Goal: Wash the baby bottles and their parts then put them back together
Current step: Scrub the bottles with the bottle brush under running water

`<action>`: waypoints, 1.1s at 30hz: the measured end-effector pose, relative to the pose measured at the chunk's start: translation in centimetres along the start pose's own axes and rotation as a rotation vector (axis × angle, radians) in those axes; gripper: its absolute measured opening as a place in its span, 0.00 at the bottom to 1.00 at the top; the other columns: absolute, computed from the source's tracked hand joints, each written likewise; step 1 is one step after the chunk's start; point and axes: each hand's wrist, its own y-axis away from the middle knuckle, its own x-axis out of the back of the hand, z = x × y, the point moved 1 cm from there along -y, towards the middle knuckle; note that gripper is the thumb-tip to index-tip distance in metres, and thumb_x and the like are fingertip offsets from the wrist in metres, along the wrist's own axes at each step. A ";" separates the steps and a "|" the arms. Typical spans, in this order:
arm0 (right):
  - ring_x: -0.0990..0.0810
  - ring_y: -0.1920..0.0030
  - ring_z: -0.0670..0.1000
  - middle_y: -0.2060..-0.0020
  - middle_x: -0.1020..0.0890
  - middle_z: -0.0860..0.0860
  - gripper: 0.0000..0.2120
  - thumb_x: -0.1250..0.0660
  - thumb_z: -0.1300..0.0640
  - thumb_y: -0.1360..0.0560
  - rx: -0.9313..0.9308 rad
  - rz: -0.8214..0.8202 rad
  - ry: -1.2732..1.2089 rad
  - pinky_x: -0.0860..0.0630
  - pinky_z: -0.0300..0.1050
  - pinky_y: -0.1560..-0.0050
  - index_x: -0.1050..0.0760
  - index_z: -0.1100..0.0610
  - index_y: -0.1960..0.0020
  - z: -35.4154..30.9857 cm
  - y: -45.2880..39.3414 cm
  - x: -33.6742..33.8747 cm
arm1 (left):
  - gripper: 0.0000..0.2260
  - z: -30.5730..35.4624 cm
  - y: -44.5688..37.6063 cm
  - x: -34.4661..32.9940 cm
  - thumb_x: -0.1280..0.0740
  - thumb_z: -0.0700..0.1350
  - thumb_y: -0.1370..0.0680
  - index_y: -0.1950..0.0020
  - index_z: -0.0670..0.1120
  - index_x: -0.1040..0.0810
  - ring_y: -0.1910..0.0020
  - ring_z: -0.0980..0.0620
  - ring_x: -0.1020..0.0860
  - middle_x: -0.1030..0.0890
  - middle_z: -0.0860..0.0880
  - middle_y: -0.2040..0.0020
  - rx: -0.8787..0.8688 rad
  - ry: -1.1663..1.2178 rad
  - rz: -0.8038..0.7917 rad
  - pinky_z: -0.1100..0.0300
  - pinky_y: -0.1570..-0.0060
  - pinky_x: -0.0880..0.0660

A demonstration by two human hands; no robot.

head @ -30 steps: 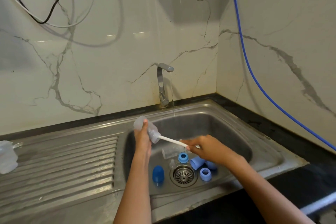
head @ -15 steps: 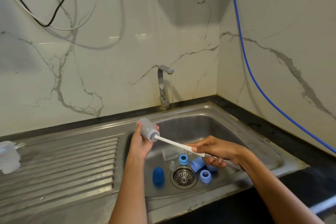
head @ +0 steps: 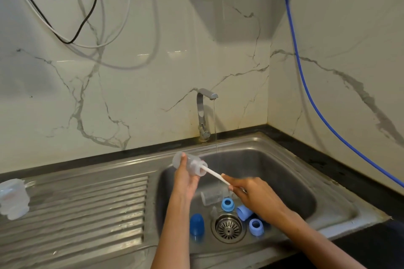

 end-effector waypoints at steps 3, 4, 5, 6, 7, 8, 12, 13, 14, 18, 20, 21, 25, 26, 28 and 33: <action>0.33 0.70 0.47 0.71 0.27 0.54 0.18 0.40 0.51 0.19 0.047 -0.059 -0.144 0.31 0.51 0.65 0.32 0.42 0.30 0.5 -0.1 0.8 | 0.20 0.9 -0.1 0.5 0.37 0.47 0.20 0.31 0.42 0.36 0.53 0.43 0.24 0.26 0.38 0.48 0.056 0.008 -0.048 0.50 0.54 0.22; 0.34 0.70 0.47 0.71 0.26 0.55 0.18 0.40 0.51 0.19 0.057 -0.087 -0.177 0.31 0.52 0.65 0.31 0.42 0.30 1.0 0.0 1.3 | 0.20 0.9 0.0 0.7 0.37 0.48 0.20 0.32 0.42 0.35 0.53 0.43 0.24 0.26 0.38 0.49 0.079 0.006 -0.053 0.51 0.56 0.21; 0.35 0.71 0.46 0.72 0.27 0.53 0.18 0.39 0.52 0.19 0.072 -0.114 -0.191 0.32 0.51 0.66 0.30 0.41 0.31 1.4 0.1 1.7 | 0.20 0.9 0.0 0.9 0.37 0.49 0.20 0.32 0.42 0.35 0.54 0.43 0.24 0.25 0.38 0.49 0.100 0.009 -0.049 0.51 0.57 0.21; 0.37 0.72 0.44 0.74 0.28 0.50 0.17 0.39 0.52 0.19 0.093 -0.140 -0.189 0.35 0.47 0.69 0.30 0.41 0.31 1.8 0.2 1.9 | 0.20 0.9 0.0 1.2 0.37 0.50 0.21 0.33 0.42 0.35 0.54 0.43 0.23 0.25 0.38 0.50 0.116 0.017 -0.033 0.51 0.58 0.21; 0.37 0.73 0.44 0.75 0.29 0.46 0.17 0.39 0.51 0.19 0.112 -0.163 -0.181 0.37 0.42 0.70 0.30 0.40 0.31 2.0 0.2 2.0 | 0.20 1.1 0.0 1.5 0.37 0.51 0.21 0.34 0.41 0.35 0.55 0.43 0.24 0.25 0.37 0.51 0.124 0.036 -0.008 0.51 0.60 0.20; 0.37 0.74 0.44 0.76 0.30 0.44 0.17 0.39 0.51 0.20 0.123 -0.184 -0.172 0.38 0.38 0.71 0.30 0.39 0.32 2.0 0.3 2.2 | 0.20 1.5 -0.1 1.8 0.37 0.52 0.21 0.35 0.41 0.34 0.56 0.44 0.24 0.25 0.37 0.52 0.126 0.064 0.022 0.52 0.63 0.20; 0.35 0.74 0.45 0.76 0.30 0.45 0.17 0.40 0.48 0.20 0.111 -0.135 -0.054 0.37 0.37 0.71 0.31 0.37 0.31 2.0 0.2 2.3 | 0.20 2.7 -0.7 2.3 0.38 0.52 0.20 0.35 0.40 0.35 0.57 0.44 0.24 0.25 0.36 0.52 0.116 0.072 0.049 0.53 0.69 0.20; 0.34 0.75 0.45 0.76 0.31 0.46 0.18 0.41 0.47 0.19 0.114 -0.098 0.048 0.36 0.36 0.71 0.32 0.36 0.30 1.8 0.2 2.1 | 0.20 2.5 -0.7 2.2 0.38 0.51 0.20 0.34 0.41 0.36 0.57 0.44 0.24 0.26 0.37 0.52 0.111 0.053 0.043 0.53 0.68 0.20; 0.34 0.75 0.46 0.76 0.32 0.46 0.19 0.43 0.47 0.19 0.116 -0.060 0.159 0.36 0.35 0.72 0.35 0.36 0.29 1.5 0.2 1.9 | 0.20 2.1 -0.8 2.0 0.38 0.49 0.20 0.32 0.41 0.37 0.56 0.43 0.24 0.27 0.37 0.51 0.106 0.028 0.040 0.52 0.65 0.19; 0.36 0.74 0.45 0.73 0.36 0.47 0.24 0.47 0.51 0.17 0.052 0.015 0.442 0.40 0.37 0.72 0.50 0.38 0.23 -0.3 0.2 0.0 | 0.19 0.6 -0.7 1.0 0.36 0.46 0.20 0.32 0.41 0.36 0.53 0.44 0.23 0.27 0.37 0.45 0.049 -0.132 0.043 0.49 0.52 0.22; 0.30 0.69 0.49 0.71 0.33 0.47 0.26 0.47 0.53 0.17 -0.012 -0.014 0.468 0.33 0.44 0.67 0.51 0.39 0.23 -0.8 0.0 -0.7 | 0.18 0.5 -0.9 0.9 0.37 0.46 0.20 0.33 0.40 0.35 0.52 0.44 0.23 0.27 0.36 0.42 0.006 -0.202 0.026 0.52 0.57 0.20; 0.25 0.66 0.51 0.69 0.28 0.48 0.25 0.47 0.53 0.17 -0.039 -0.044 0.437 0.30 0.46 0.64 0.48 0.39 0.24 -1.0 0.0 -0.8 | 0.19 0.5 -1.0 1.0 0.37 0.47 0.20 0.33 0.39 0.34 0.52 0.44 0.23 0.26 0.36 0.42 -0.014 -0.246 0.018 0.52 0.58 0.20; 0.23 0.68 0.47 0.67 0.23 0.45 0.17 0.43 0.53 0.18 -0.140 -0.270 -0.179 0.25 0.40 0.65 0.28 0.44 0.31 -1.3 0.3 1.0 | 0.24 0.0 -0.9 2.0 0.38 0.50 0.20 0.29 0.36 0.36 0.52 0.43 0.22 0.24 0.35 0.43 -0.033 -0.510 0.024 0.53 0.58 0.22; 0.28 0.73 0.44 0.70 0.25 0.44 0.16 0.42 0.52 0.18 -0.200 -0.332 -0.385 0.29 0.38 0.72 0.26 0.44 0.33 -0.7 0.4 1.7 | 0.24 0.1 -0.5 2.0 0.38 0.50 0.20 0.29 0.37 0.37 0.54 0.43 0.22 0.24 0.35 0.44 -0.018 -0.494 0.006 0.53 0.61 0.21; 0.36 0.77 0.43 0.75 0.30 0.46 0.14 0.40 0.50 0.19 -0.345 -0.447 -0.627 0.39 0.35 0.79 0.25 0.41 0.35 0.7 0.4 3.1 | 0.24 0.7 -0.4 2.0 0.37 0.49 0.20 0.28 0.40 0.38 0.56 0.44 0.21 0.25 0.36 0.45 0.014 -0.373 -0.038 0.54 0.65 0.19; 0.41 0.79 0.43 0.75 0.36 0.49 0.15 0.40 0.51 0.19 -0.388 -0.671 -0.825 0.41 0.33 0.82 0.26 0.39 0.35 1.5 0.4 4.7 | 0.19 2.0 -0.8 2.2 0.37 0.49 0.21 0.35 0.40 0.34 0.56 0.42 0.21 0.23 0.35 0.49 0.094 -0.175 -0.042 0.52 0.64 0.18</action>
